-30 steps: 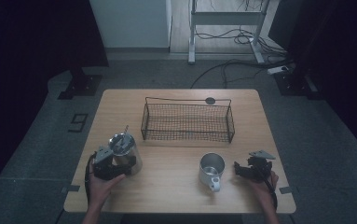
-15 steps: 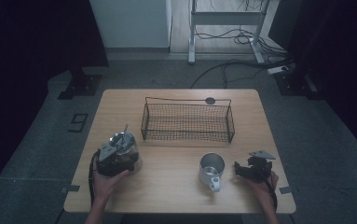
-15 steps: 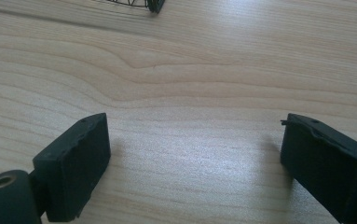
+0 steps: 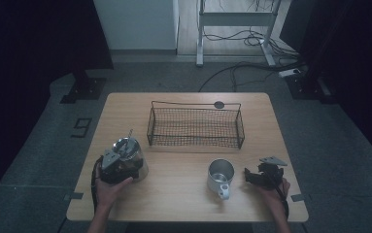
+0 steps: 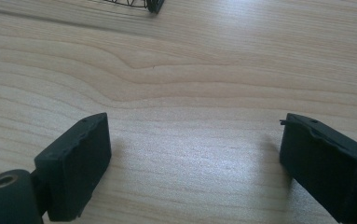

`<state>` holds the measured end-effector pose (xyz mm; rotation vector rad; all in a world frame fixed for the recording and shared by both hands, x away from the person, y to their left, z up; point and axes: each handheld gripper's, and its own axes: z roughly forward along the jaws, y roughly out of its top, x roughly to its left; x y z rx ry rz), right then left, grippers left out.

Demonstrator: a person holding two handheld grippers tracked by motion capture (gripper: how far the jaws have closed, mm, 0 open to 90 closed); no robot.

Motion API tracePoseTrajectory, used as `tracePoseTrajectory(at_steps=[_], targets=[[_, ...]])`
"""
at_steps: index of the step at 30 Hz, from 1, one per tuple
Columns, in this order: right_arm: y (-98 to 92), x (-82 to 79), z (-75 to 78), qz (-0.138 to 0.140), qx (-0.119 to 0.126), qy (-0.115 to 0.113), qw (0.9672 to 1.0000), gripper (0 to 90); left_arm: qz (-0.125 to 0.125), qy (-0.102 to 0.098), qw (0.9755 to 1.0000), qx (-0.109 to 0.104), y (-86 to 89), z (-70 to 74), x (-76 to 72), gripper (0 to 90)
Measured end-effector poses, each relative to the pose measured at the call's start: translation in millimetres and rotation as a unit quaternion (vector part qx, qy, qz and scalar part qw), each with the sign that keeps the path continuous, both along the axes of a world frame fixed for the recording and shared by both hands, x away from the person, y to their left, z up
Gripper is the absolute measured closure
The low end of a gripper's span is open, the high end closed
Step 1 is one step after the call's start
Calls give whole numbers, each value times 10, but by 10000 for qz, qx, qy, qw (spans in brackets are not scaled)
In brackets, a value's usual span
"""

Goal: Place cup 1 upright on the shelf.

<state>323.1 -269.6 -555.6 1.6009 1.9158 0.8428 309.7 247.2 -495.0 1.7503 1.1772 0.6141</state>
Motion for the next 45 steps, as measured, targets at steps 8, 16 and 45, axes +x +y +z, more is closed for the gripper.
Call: tracePoseTrajectory(at_steps=[8,16,45], targets=[[0,0,-1,-19,2,-15,10000,90,1,-21,9999,-139,50,2,-23,37],[-2,0,-1,-14,13,-14,10000,91,-43,-17,9998,-180,51,8,-43,39],[-2,-1,-1,-17,12,-18,10000,93,-107,-384,9982,-451,72,215,-153,40]])
